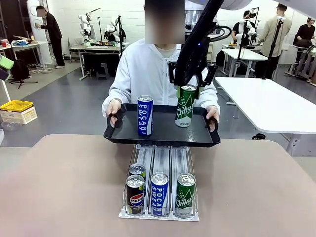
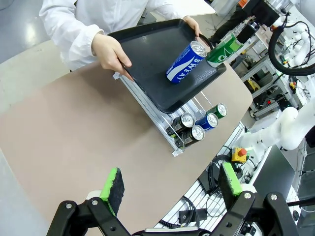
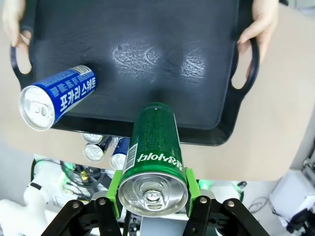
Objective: Retrieve and hand over the desired beverage to the person.
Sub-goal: Place the picked can on the Handle tray extended by the person.
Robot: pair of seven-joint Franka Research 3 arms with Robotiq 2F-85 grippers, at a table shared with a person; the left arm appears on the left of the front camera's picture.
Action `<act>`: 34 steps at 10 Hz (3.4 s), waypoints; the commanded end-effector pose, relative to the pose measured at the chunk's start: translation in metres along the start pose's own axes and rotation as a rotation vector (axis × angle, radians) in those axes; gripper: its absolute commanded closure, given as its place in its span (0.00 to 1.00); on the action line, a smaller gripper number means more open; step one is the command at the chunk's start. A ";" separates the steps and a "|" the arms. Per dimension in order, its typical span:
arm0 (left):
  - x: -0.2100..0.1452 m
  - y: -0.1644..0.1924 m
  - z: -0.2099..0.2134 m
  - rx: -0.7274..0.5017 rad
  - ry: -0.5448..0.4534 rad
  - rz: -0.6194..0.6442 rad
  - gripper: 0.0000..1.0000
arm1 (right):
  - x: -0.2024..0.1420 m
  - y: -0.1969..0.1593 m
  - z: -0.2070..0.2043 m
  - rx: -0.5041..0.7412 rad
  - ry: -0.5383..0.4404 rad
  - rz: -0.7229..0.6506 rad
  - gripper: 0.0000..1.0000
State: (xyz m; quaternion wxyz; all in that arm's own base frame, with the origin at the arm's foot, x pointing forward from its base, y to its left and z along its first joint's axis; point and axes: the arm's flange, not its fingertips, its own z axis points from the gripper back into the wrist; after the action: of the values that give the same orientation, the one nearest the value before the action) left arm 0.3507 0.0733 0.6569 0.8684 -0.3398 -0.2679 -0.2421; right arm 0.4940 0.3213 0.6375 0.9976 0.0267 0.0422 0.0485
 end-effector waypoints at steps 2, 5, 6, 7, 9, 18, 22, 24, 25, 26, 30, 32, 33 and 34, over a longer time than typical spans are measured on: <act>0.001 0.001 0.001 -0.012 -0.020 -0.014 0.00 | 0.013 0.009 -0.001 -0.052 0.010 0.009 0.42; 0.001 0.001 0.001 -0.012 -0.020 -0.014 0.00 | 0.020 0.010 -0.022 -0.066 0.056 0.034 0.42; 0.001 0.001 0.001 -0.012 -0.020 -0.014 0.00 | 0.023 0.008 -0.028 -0.065 0.071 0.033 0.42; 0.001 0.001 0.001 -0.012 -0.020 -0.014 0.00 | 0.026 0.006 -0.032 -0.064 0.082 0.036 0.42; 0.001 0.001 0.001 -0.012 -0.020 -0.014 0.00 | 0.025 0.005 -0.032 -0.065 0.081 0.046 0.42; 0.001 0.001 0.001 -0.012 -0.020 -0.014 0.00 | 0.020 0.004 -0.032 -0.067 0.056 0.087 0.00; 0.001 0.001 0.001 -0.012 -0.020 -0.014 0.00 | 0.016 0.000 -0.026 -0.054 0.030 0.080 0.00; 0.001 0.001 0.001 -0.012 -0.020 -0.014 0.00 | -0.025 -0.038 0.010 -0.044 -0.103 0.094 0.00; 0.001 0.001 0.001 -0.012 -0.020 -0.014 0.00 | -0.061 -0.070 0.030 -0.001 -0.166 0.120 0.00; 0.001 0.001 0.001 -0.012 -0.020 -0.014 0.00 | -0.095 -0.102 0.042 0.040 -0.233 0.142 0.00; 0.001 0.001 0.001 -0.012 -0.020 -0.014 0.00 | -0.177 -0.227 0.064 0.187 -0.525 0.311 0.00; 0.001 0.001 0.001 -0.012 -0.020 -0.014 0.00 | -0.176 -0.263 0.058 0.264 -0.528 0.325 0.00; 0.001 0.001 0.001 -0.012 -0.020 -0.014 0.00 | -0.172 -0.269 0.053 0.269 -0.512 0.323 0.00; 0.001 0.001 0.001 -0.012 -0.020 -0.014 0.00 | -0.164 -0.265 0.049 0.247 -0.498 0.299 0.00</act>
State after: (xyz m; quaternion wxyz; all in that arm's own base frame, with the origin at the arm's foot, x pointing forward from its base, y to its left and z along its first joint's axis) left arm 0.3508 0.0735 0.6573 0.8685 -0.3394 -0.2684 -0.2417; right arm 0.3500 0.0250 0.6885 0.9480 0.1625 -0.2074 0.1787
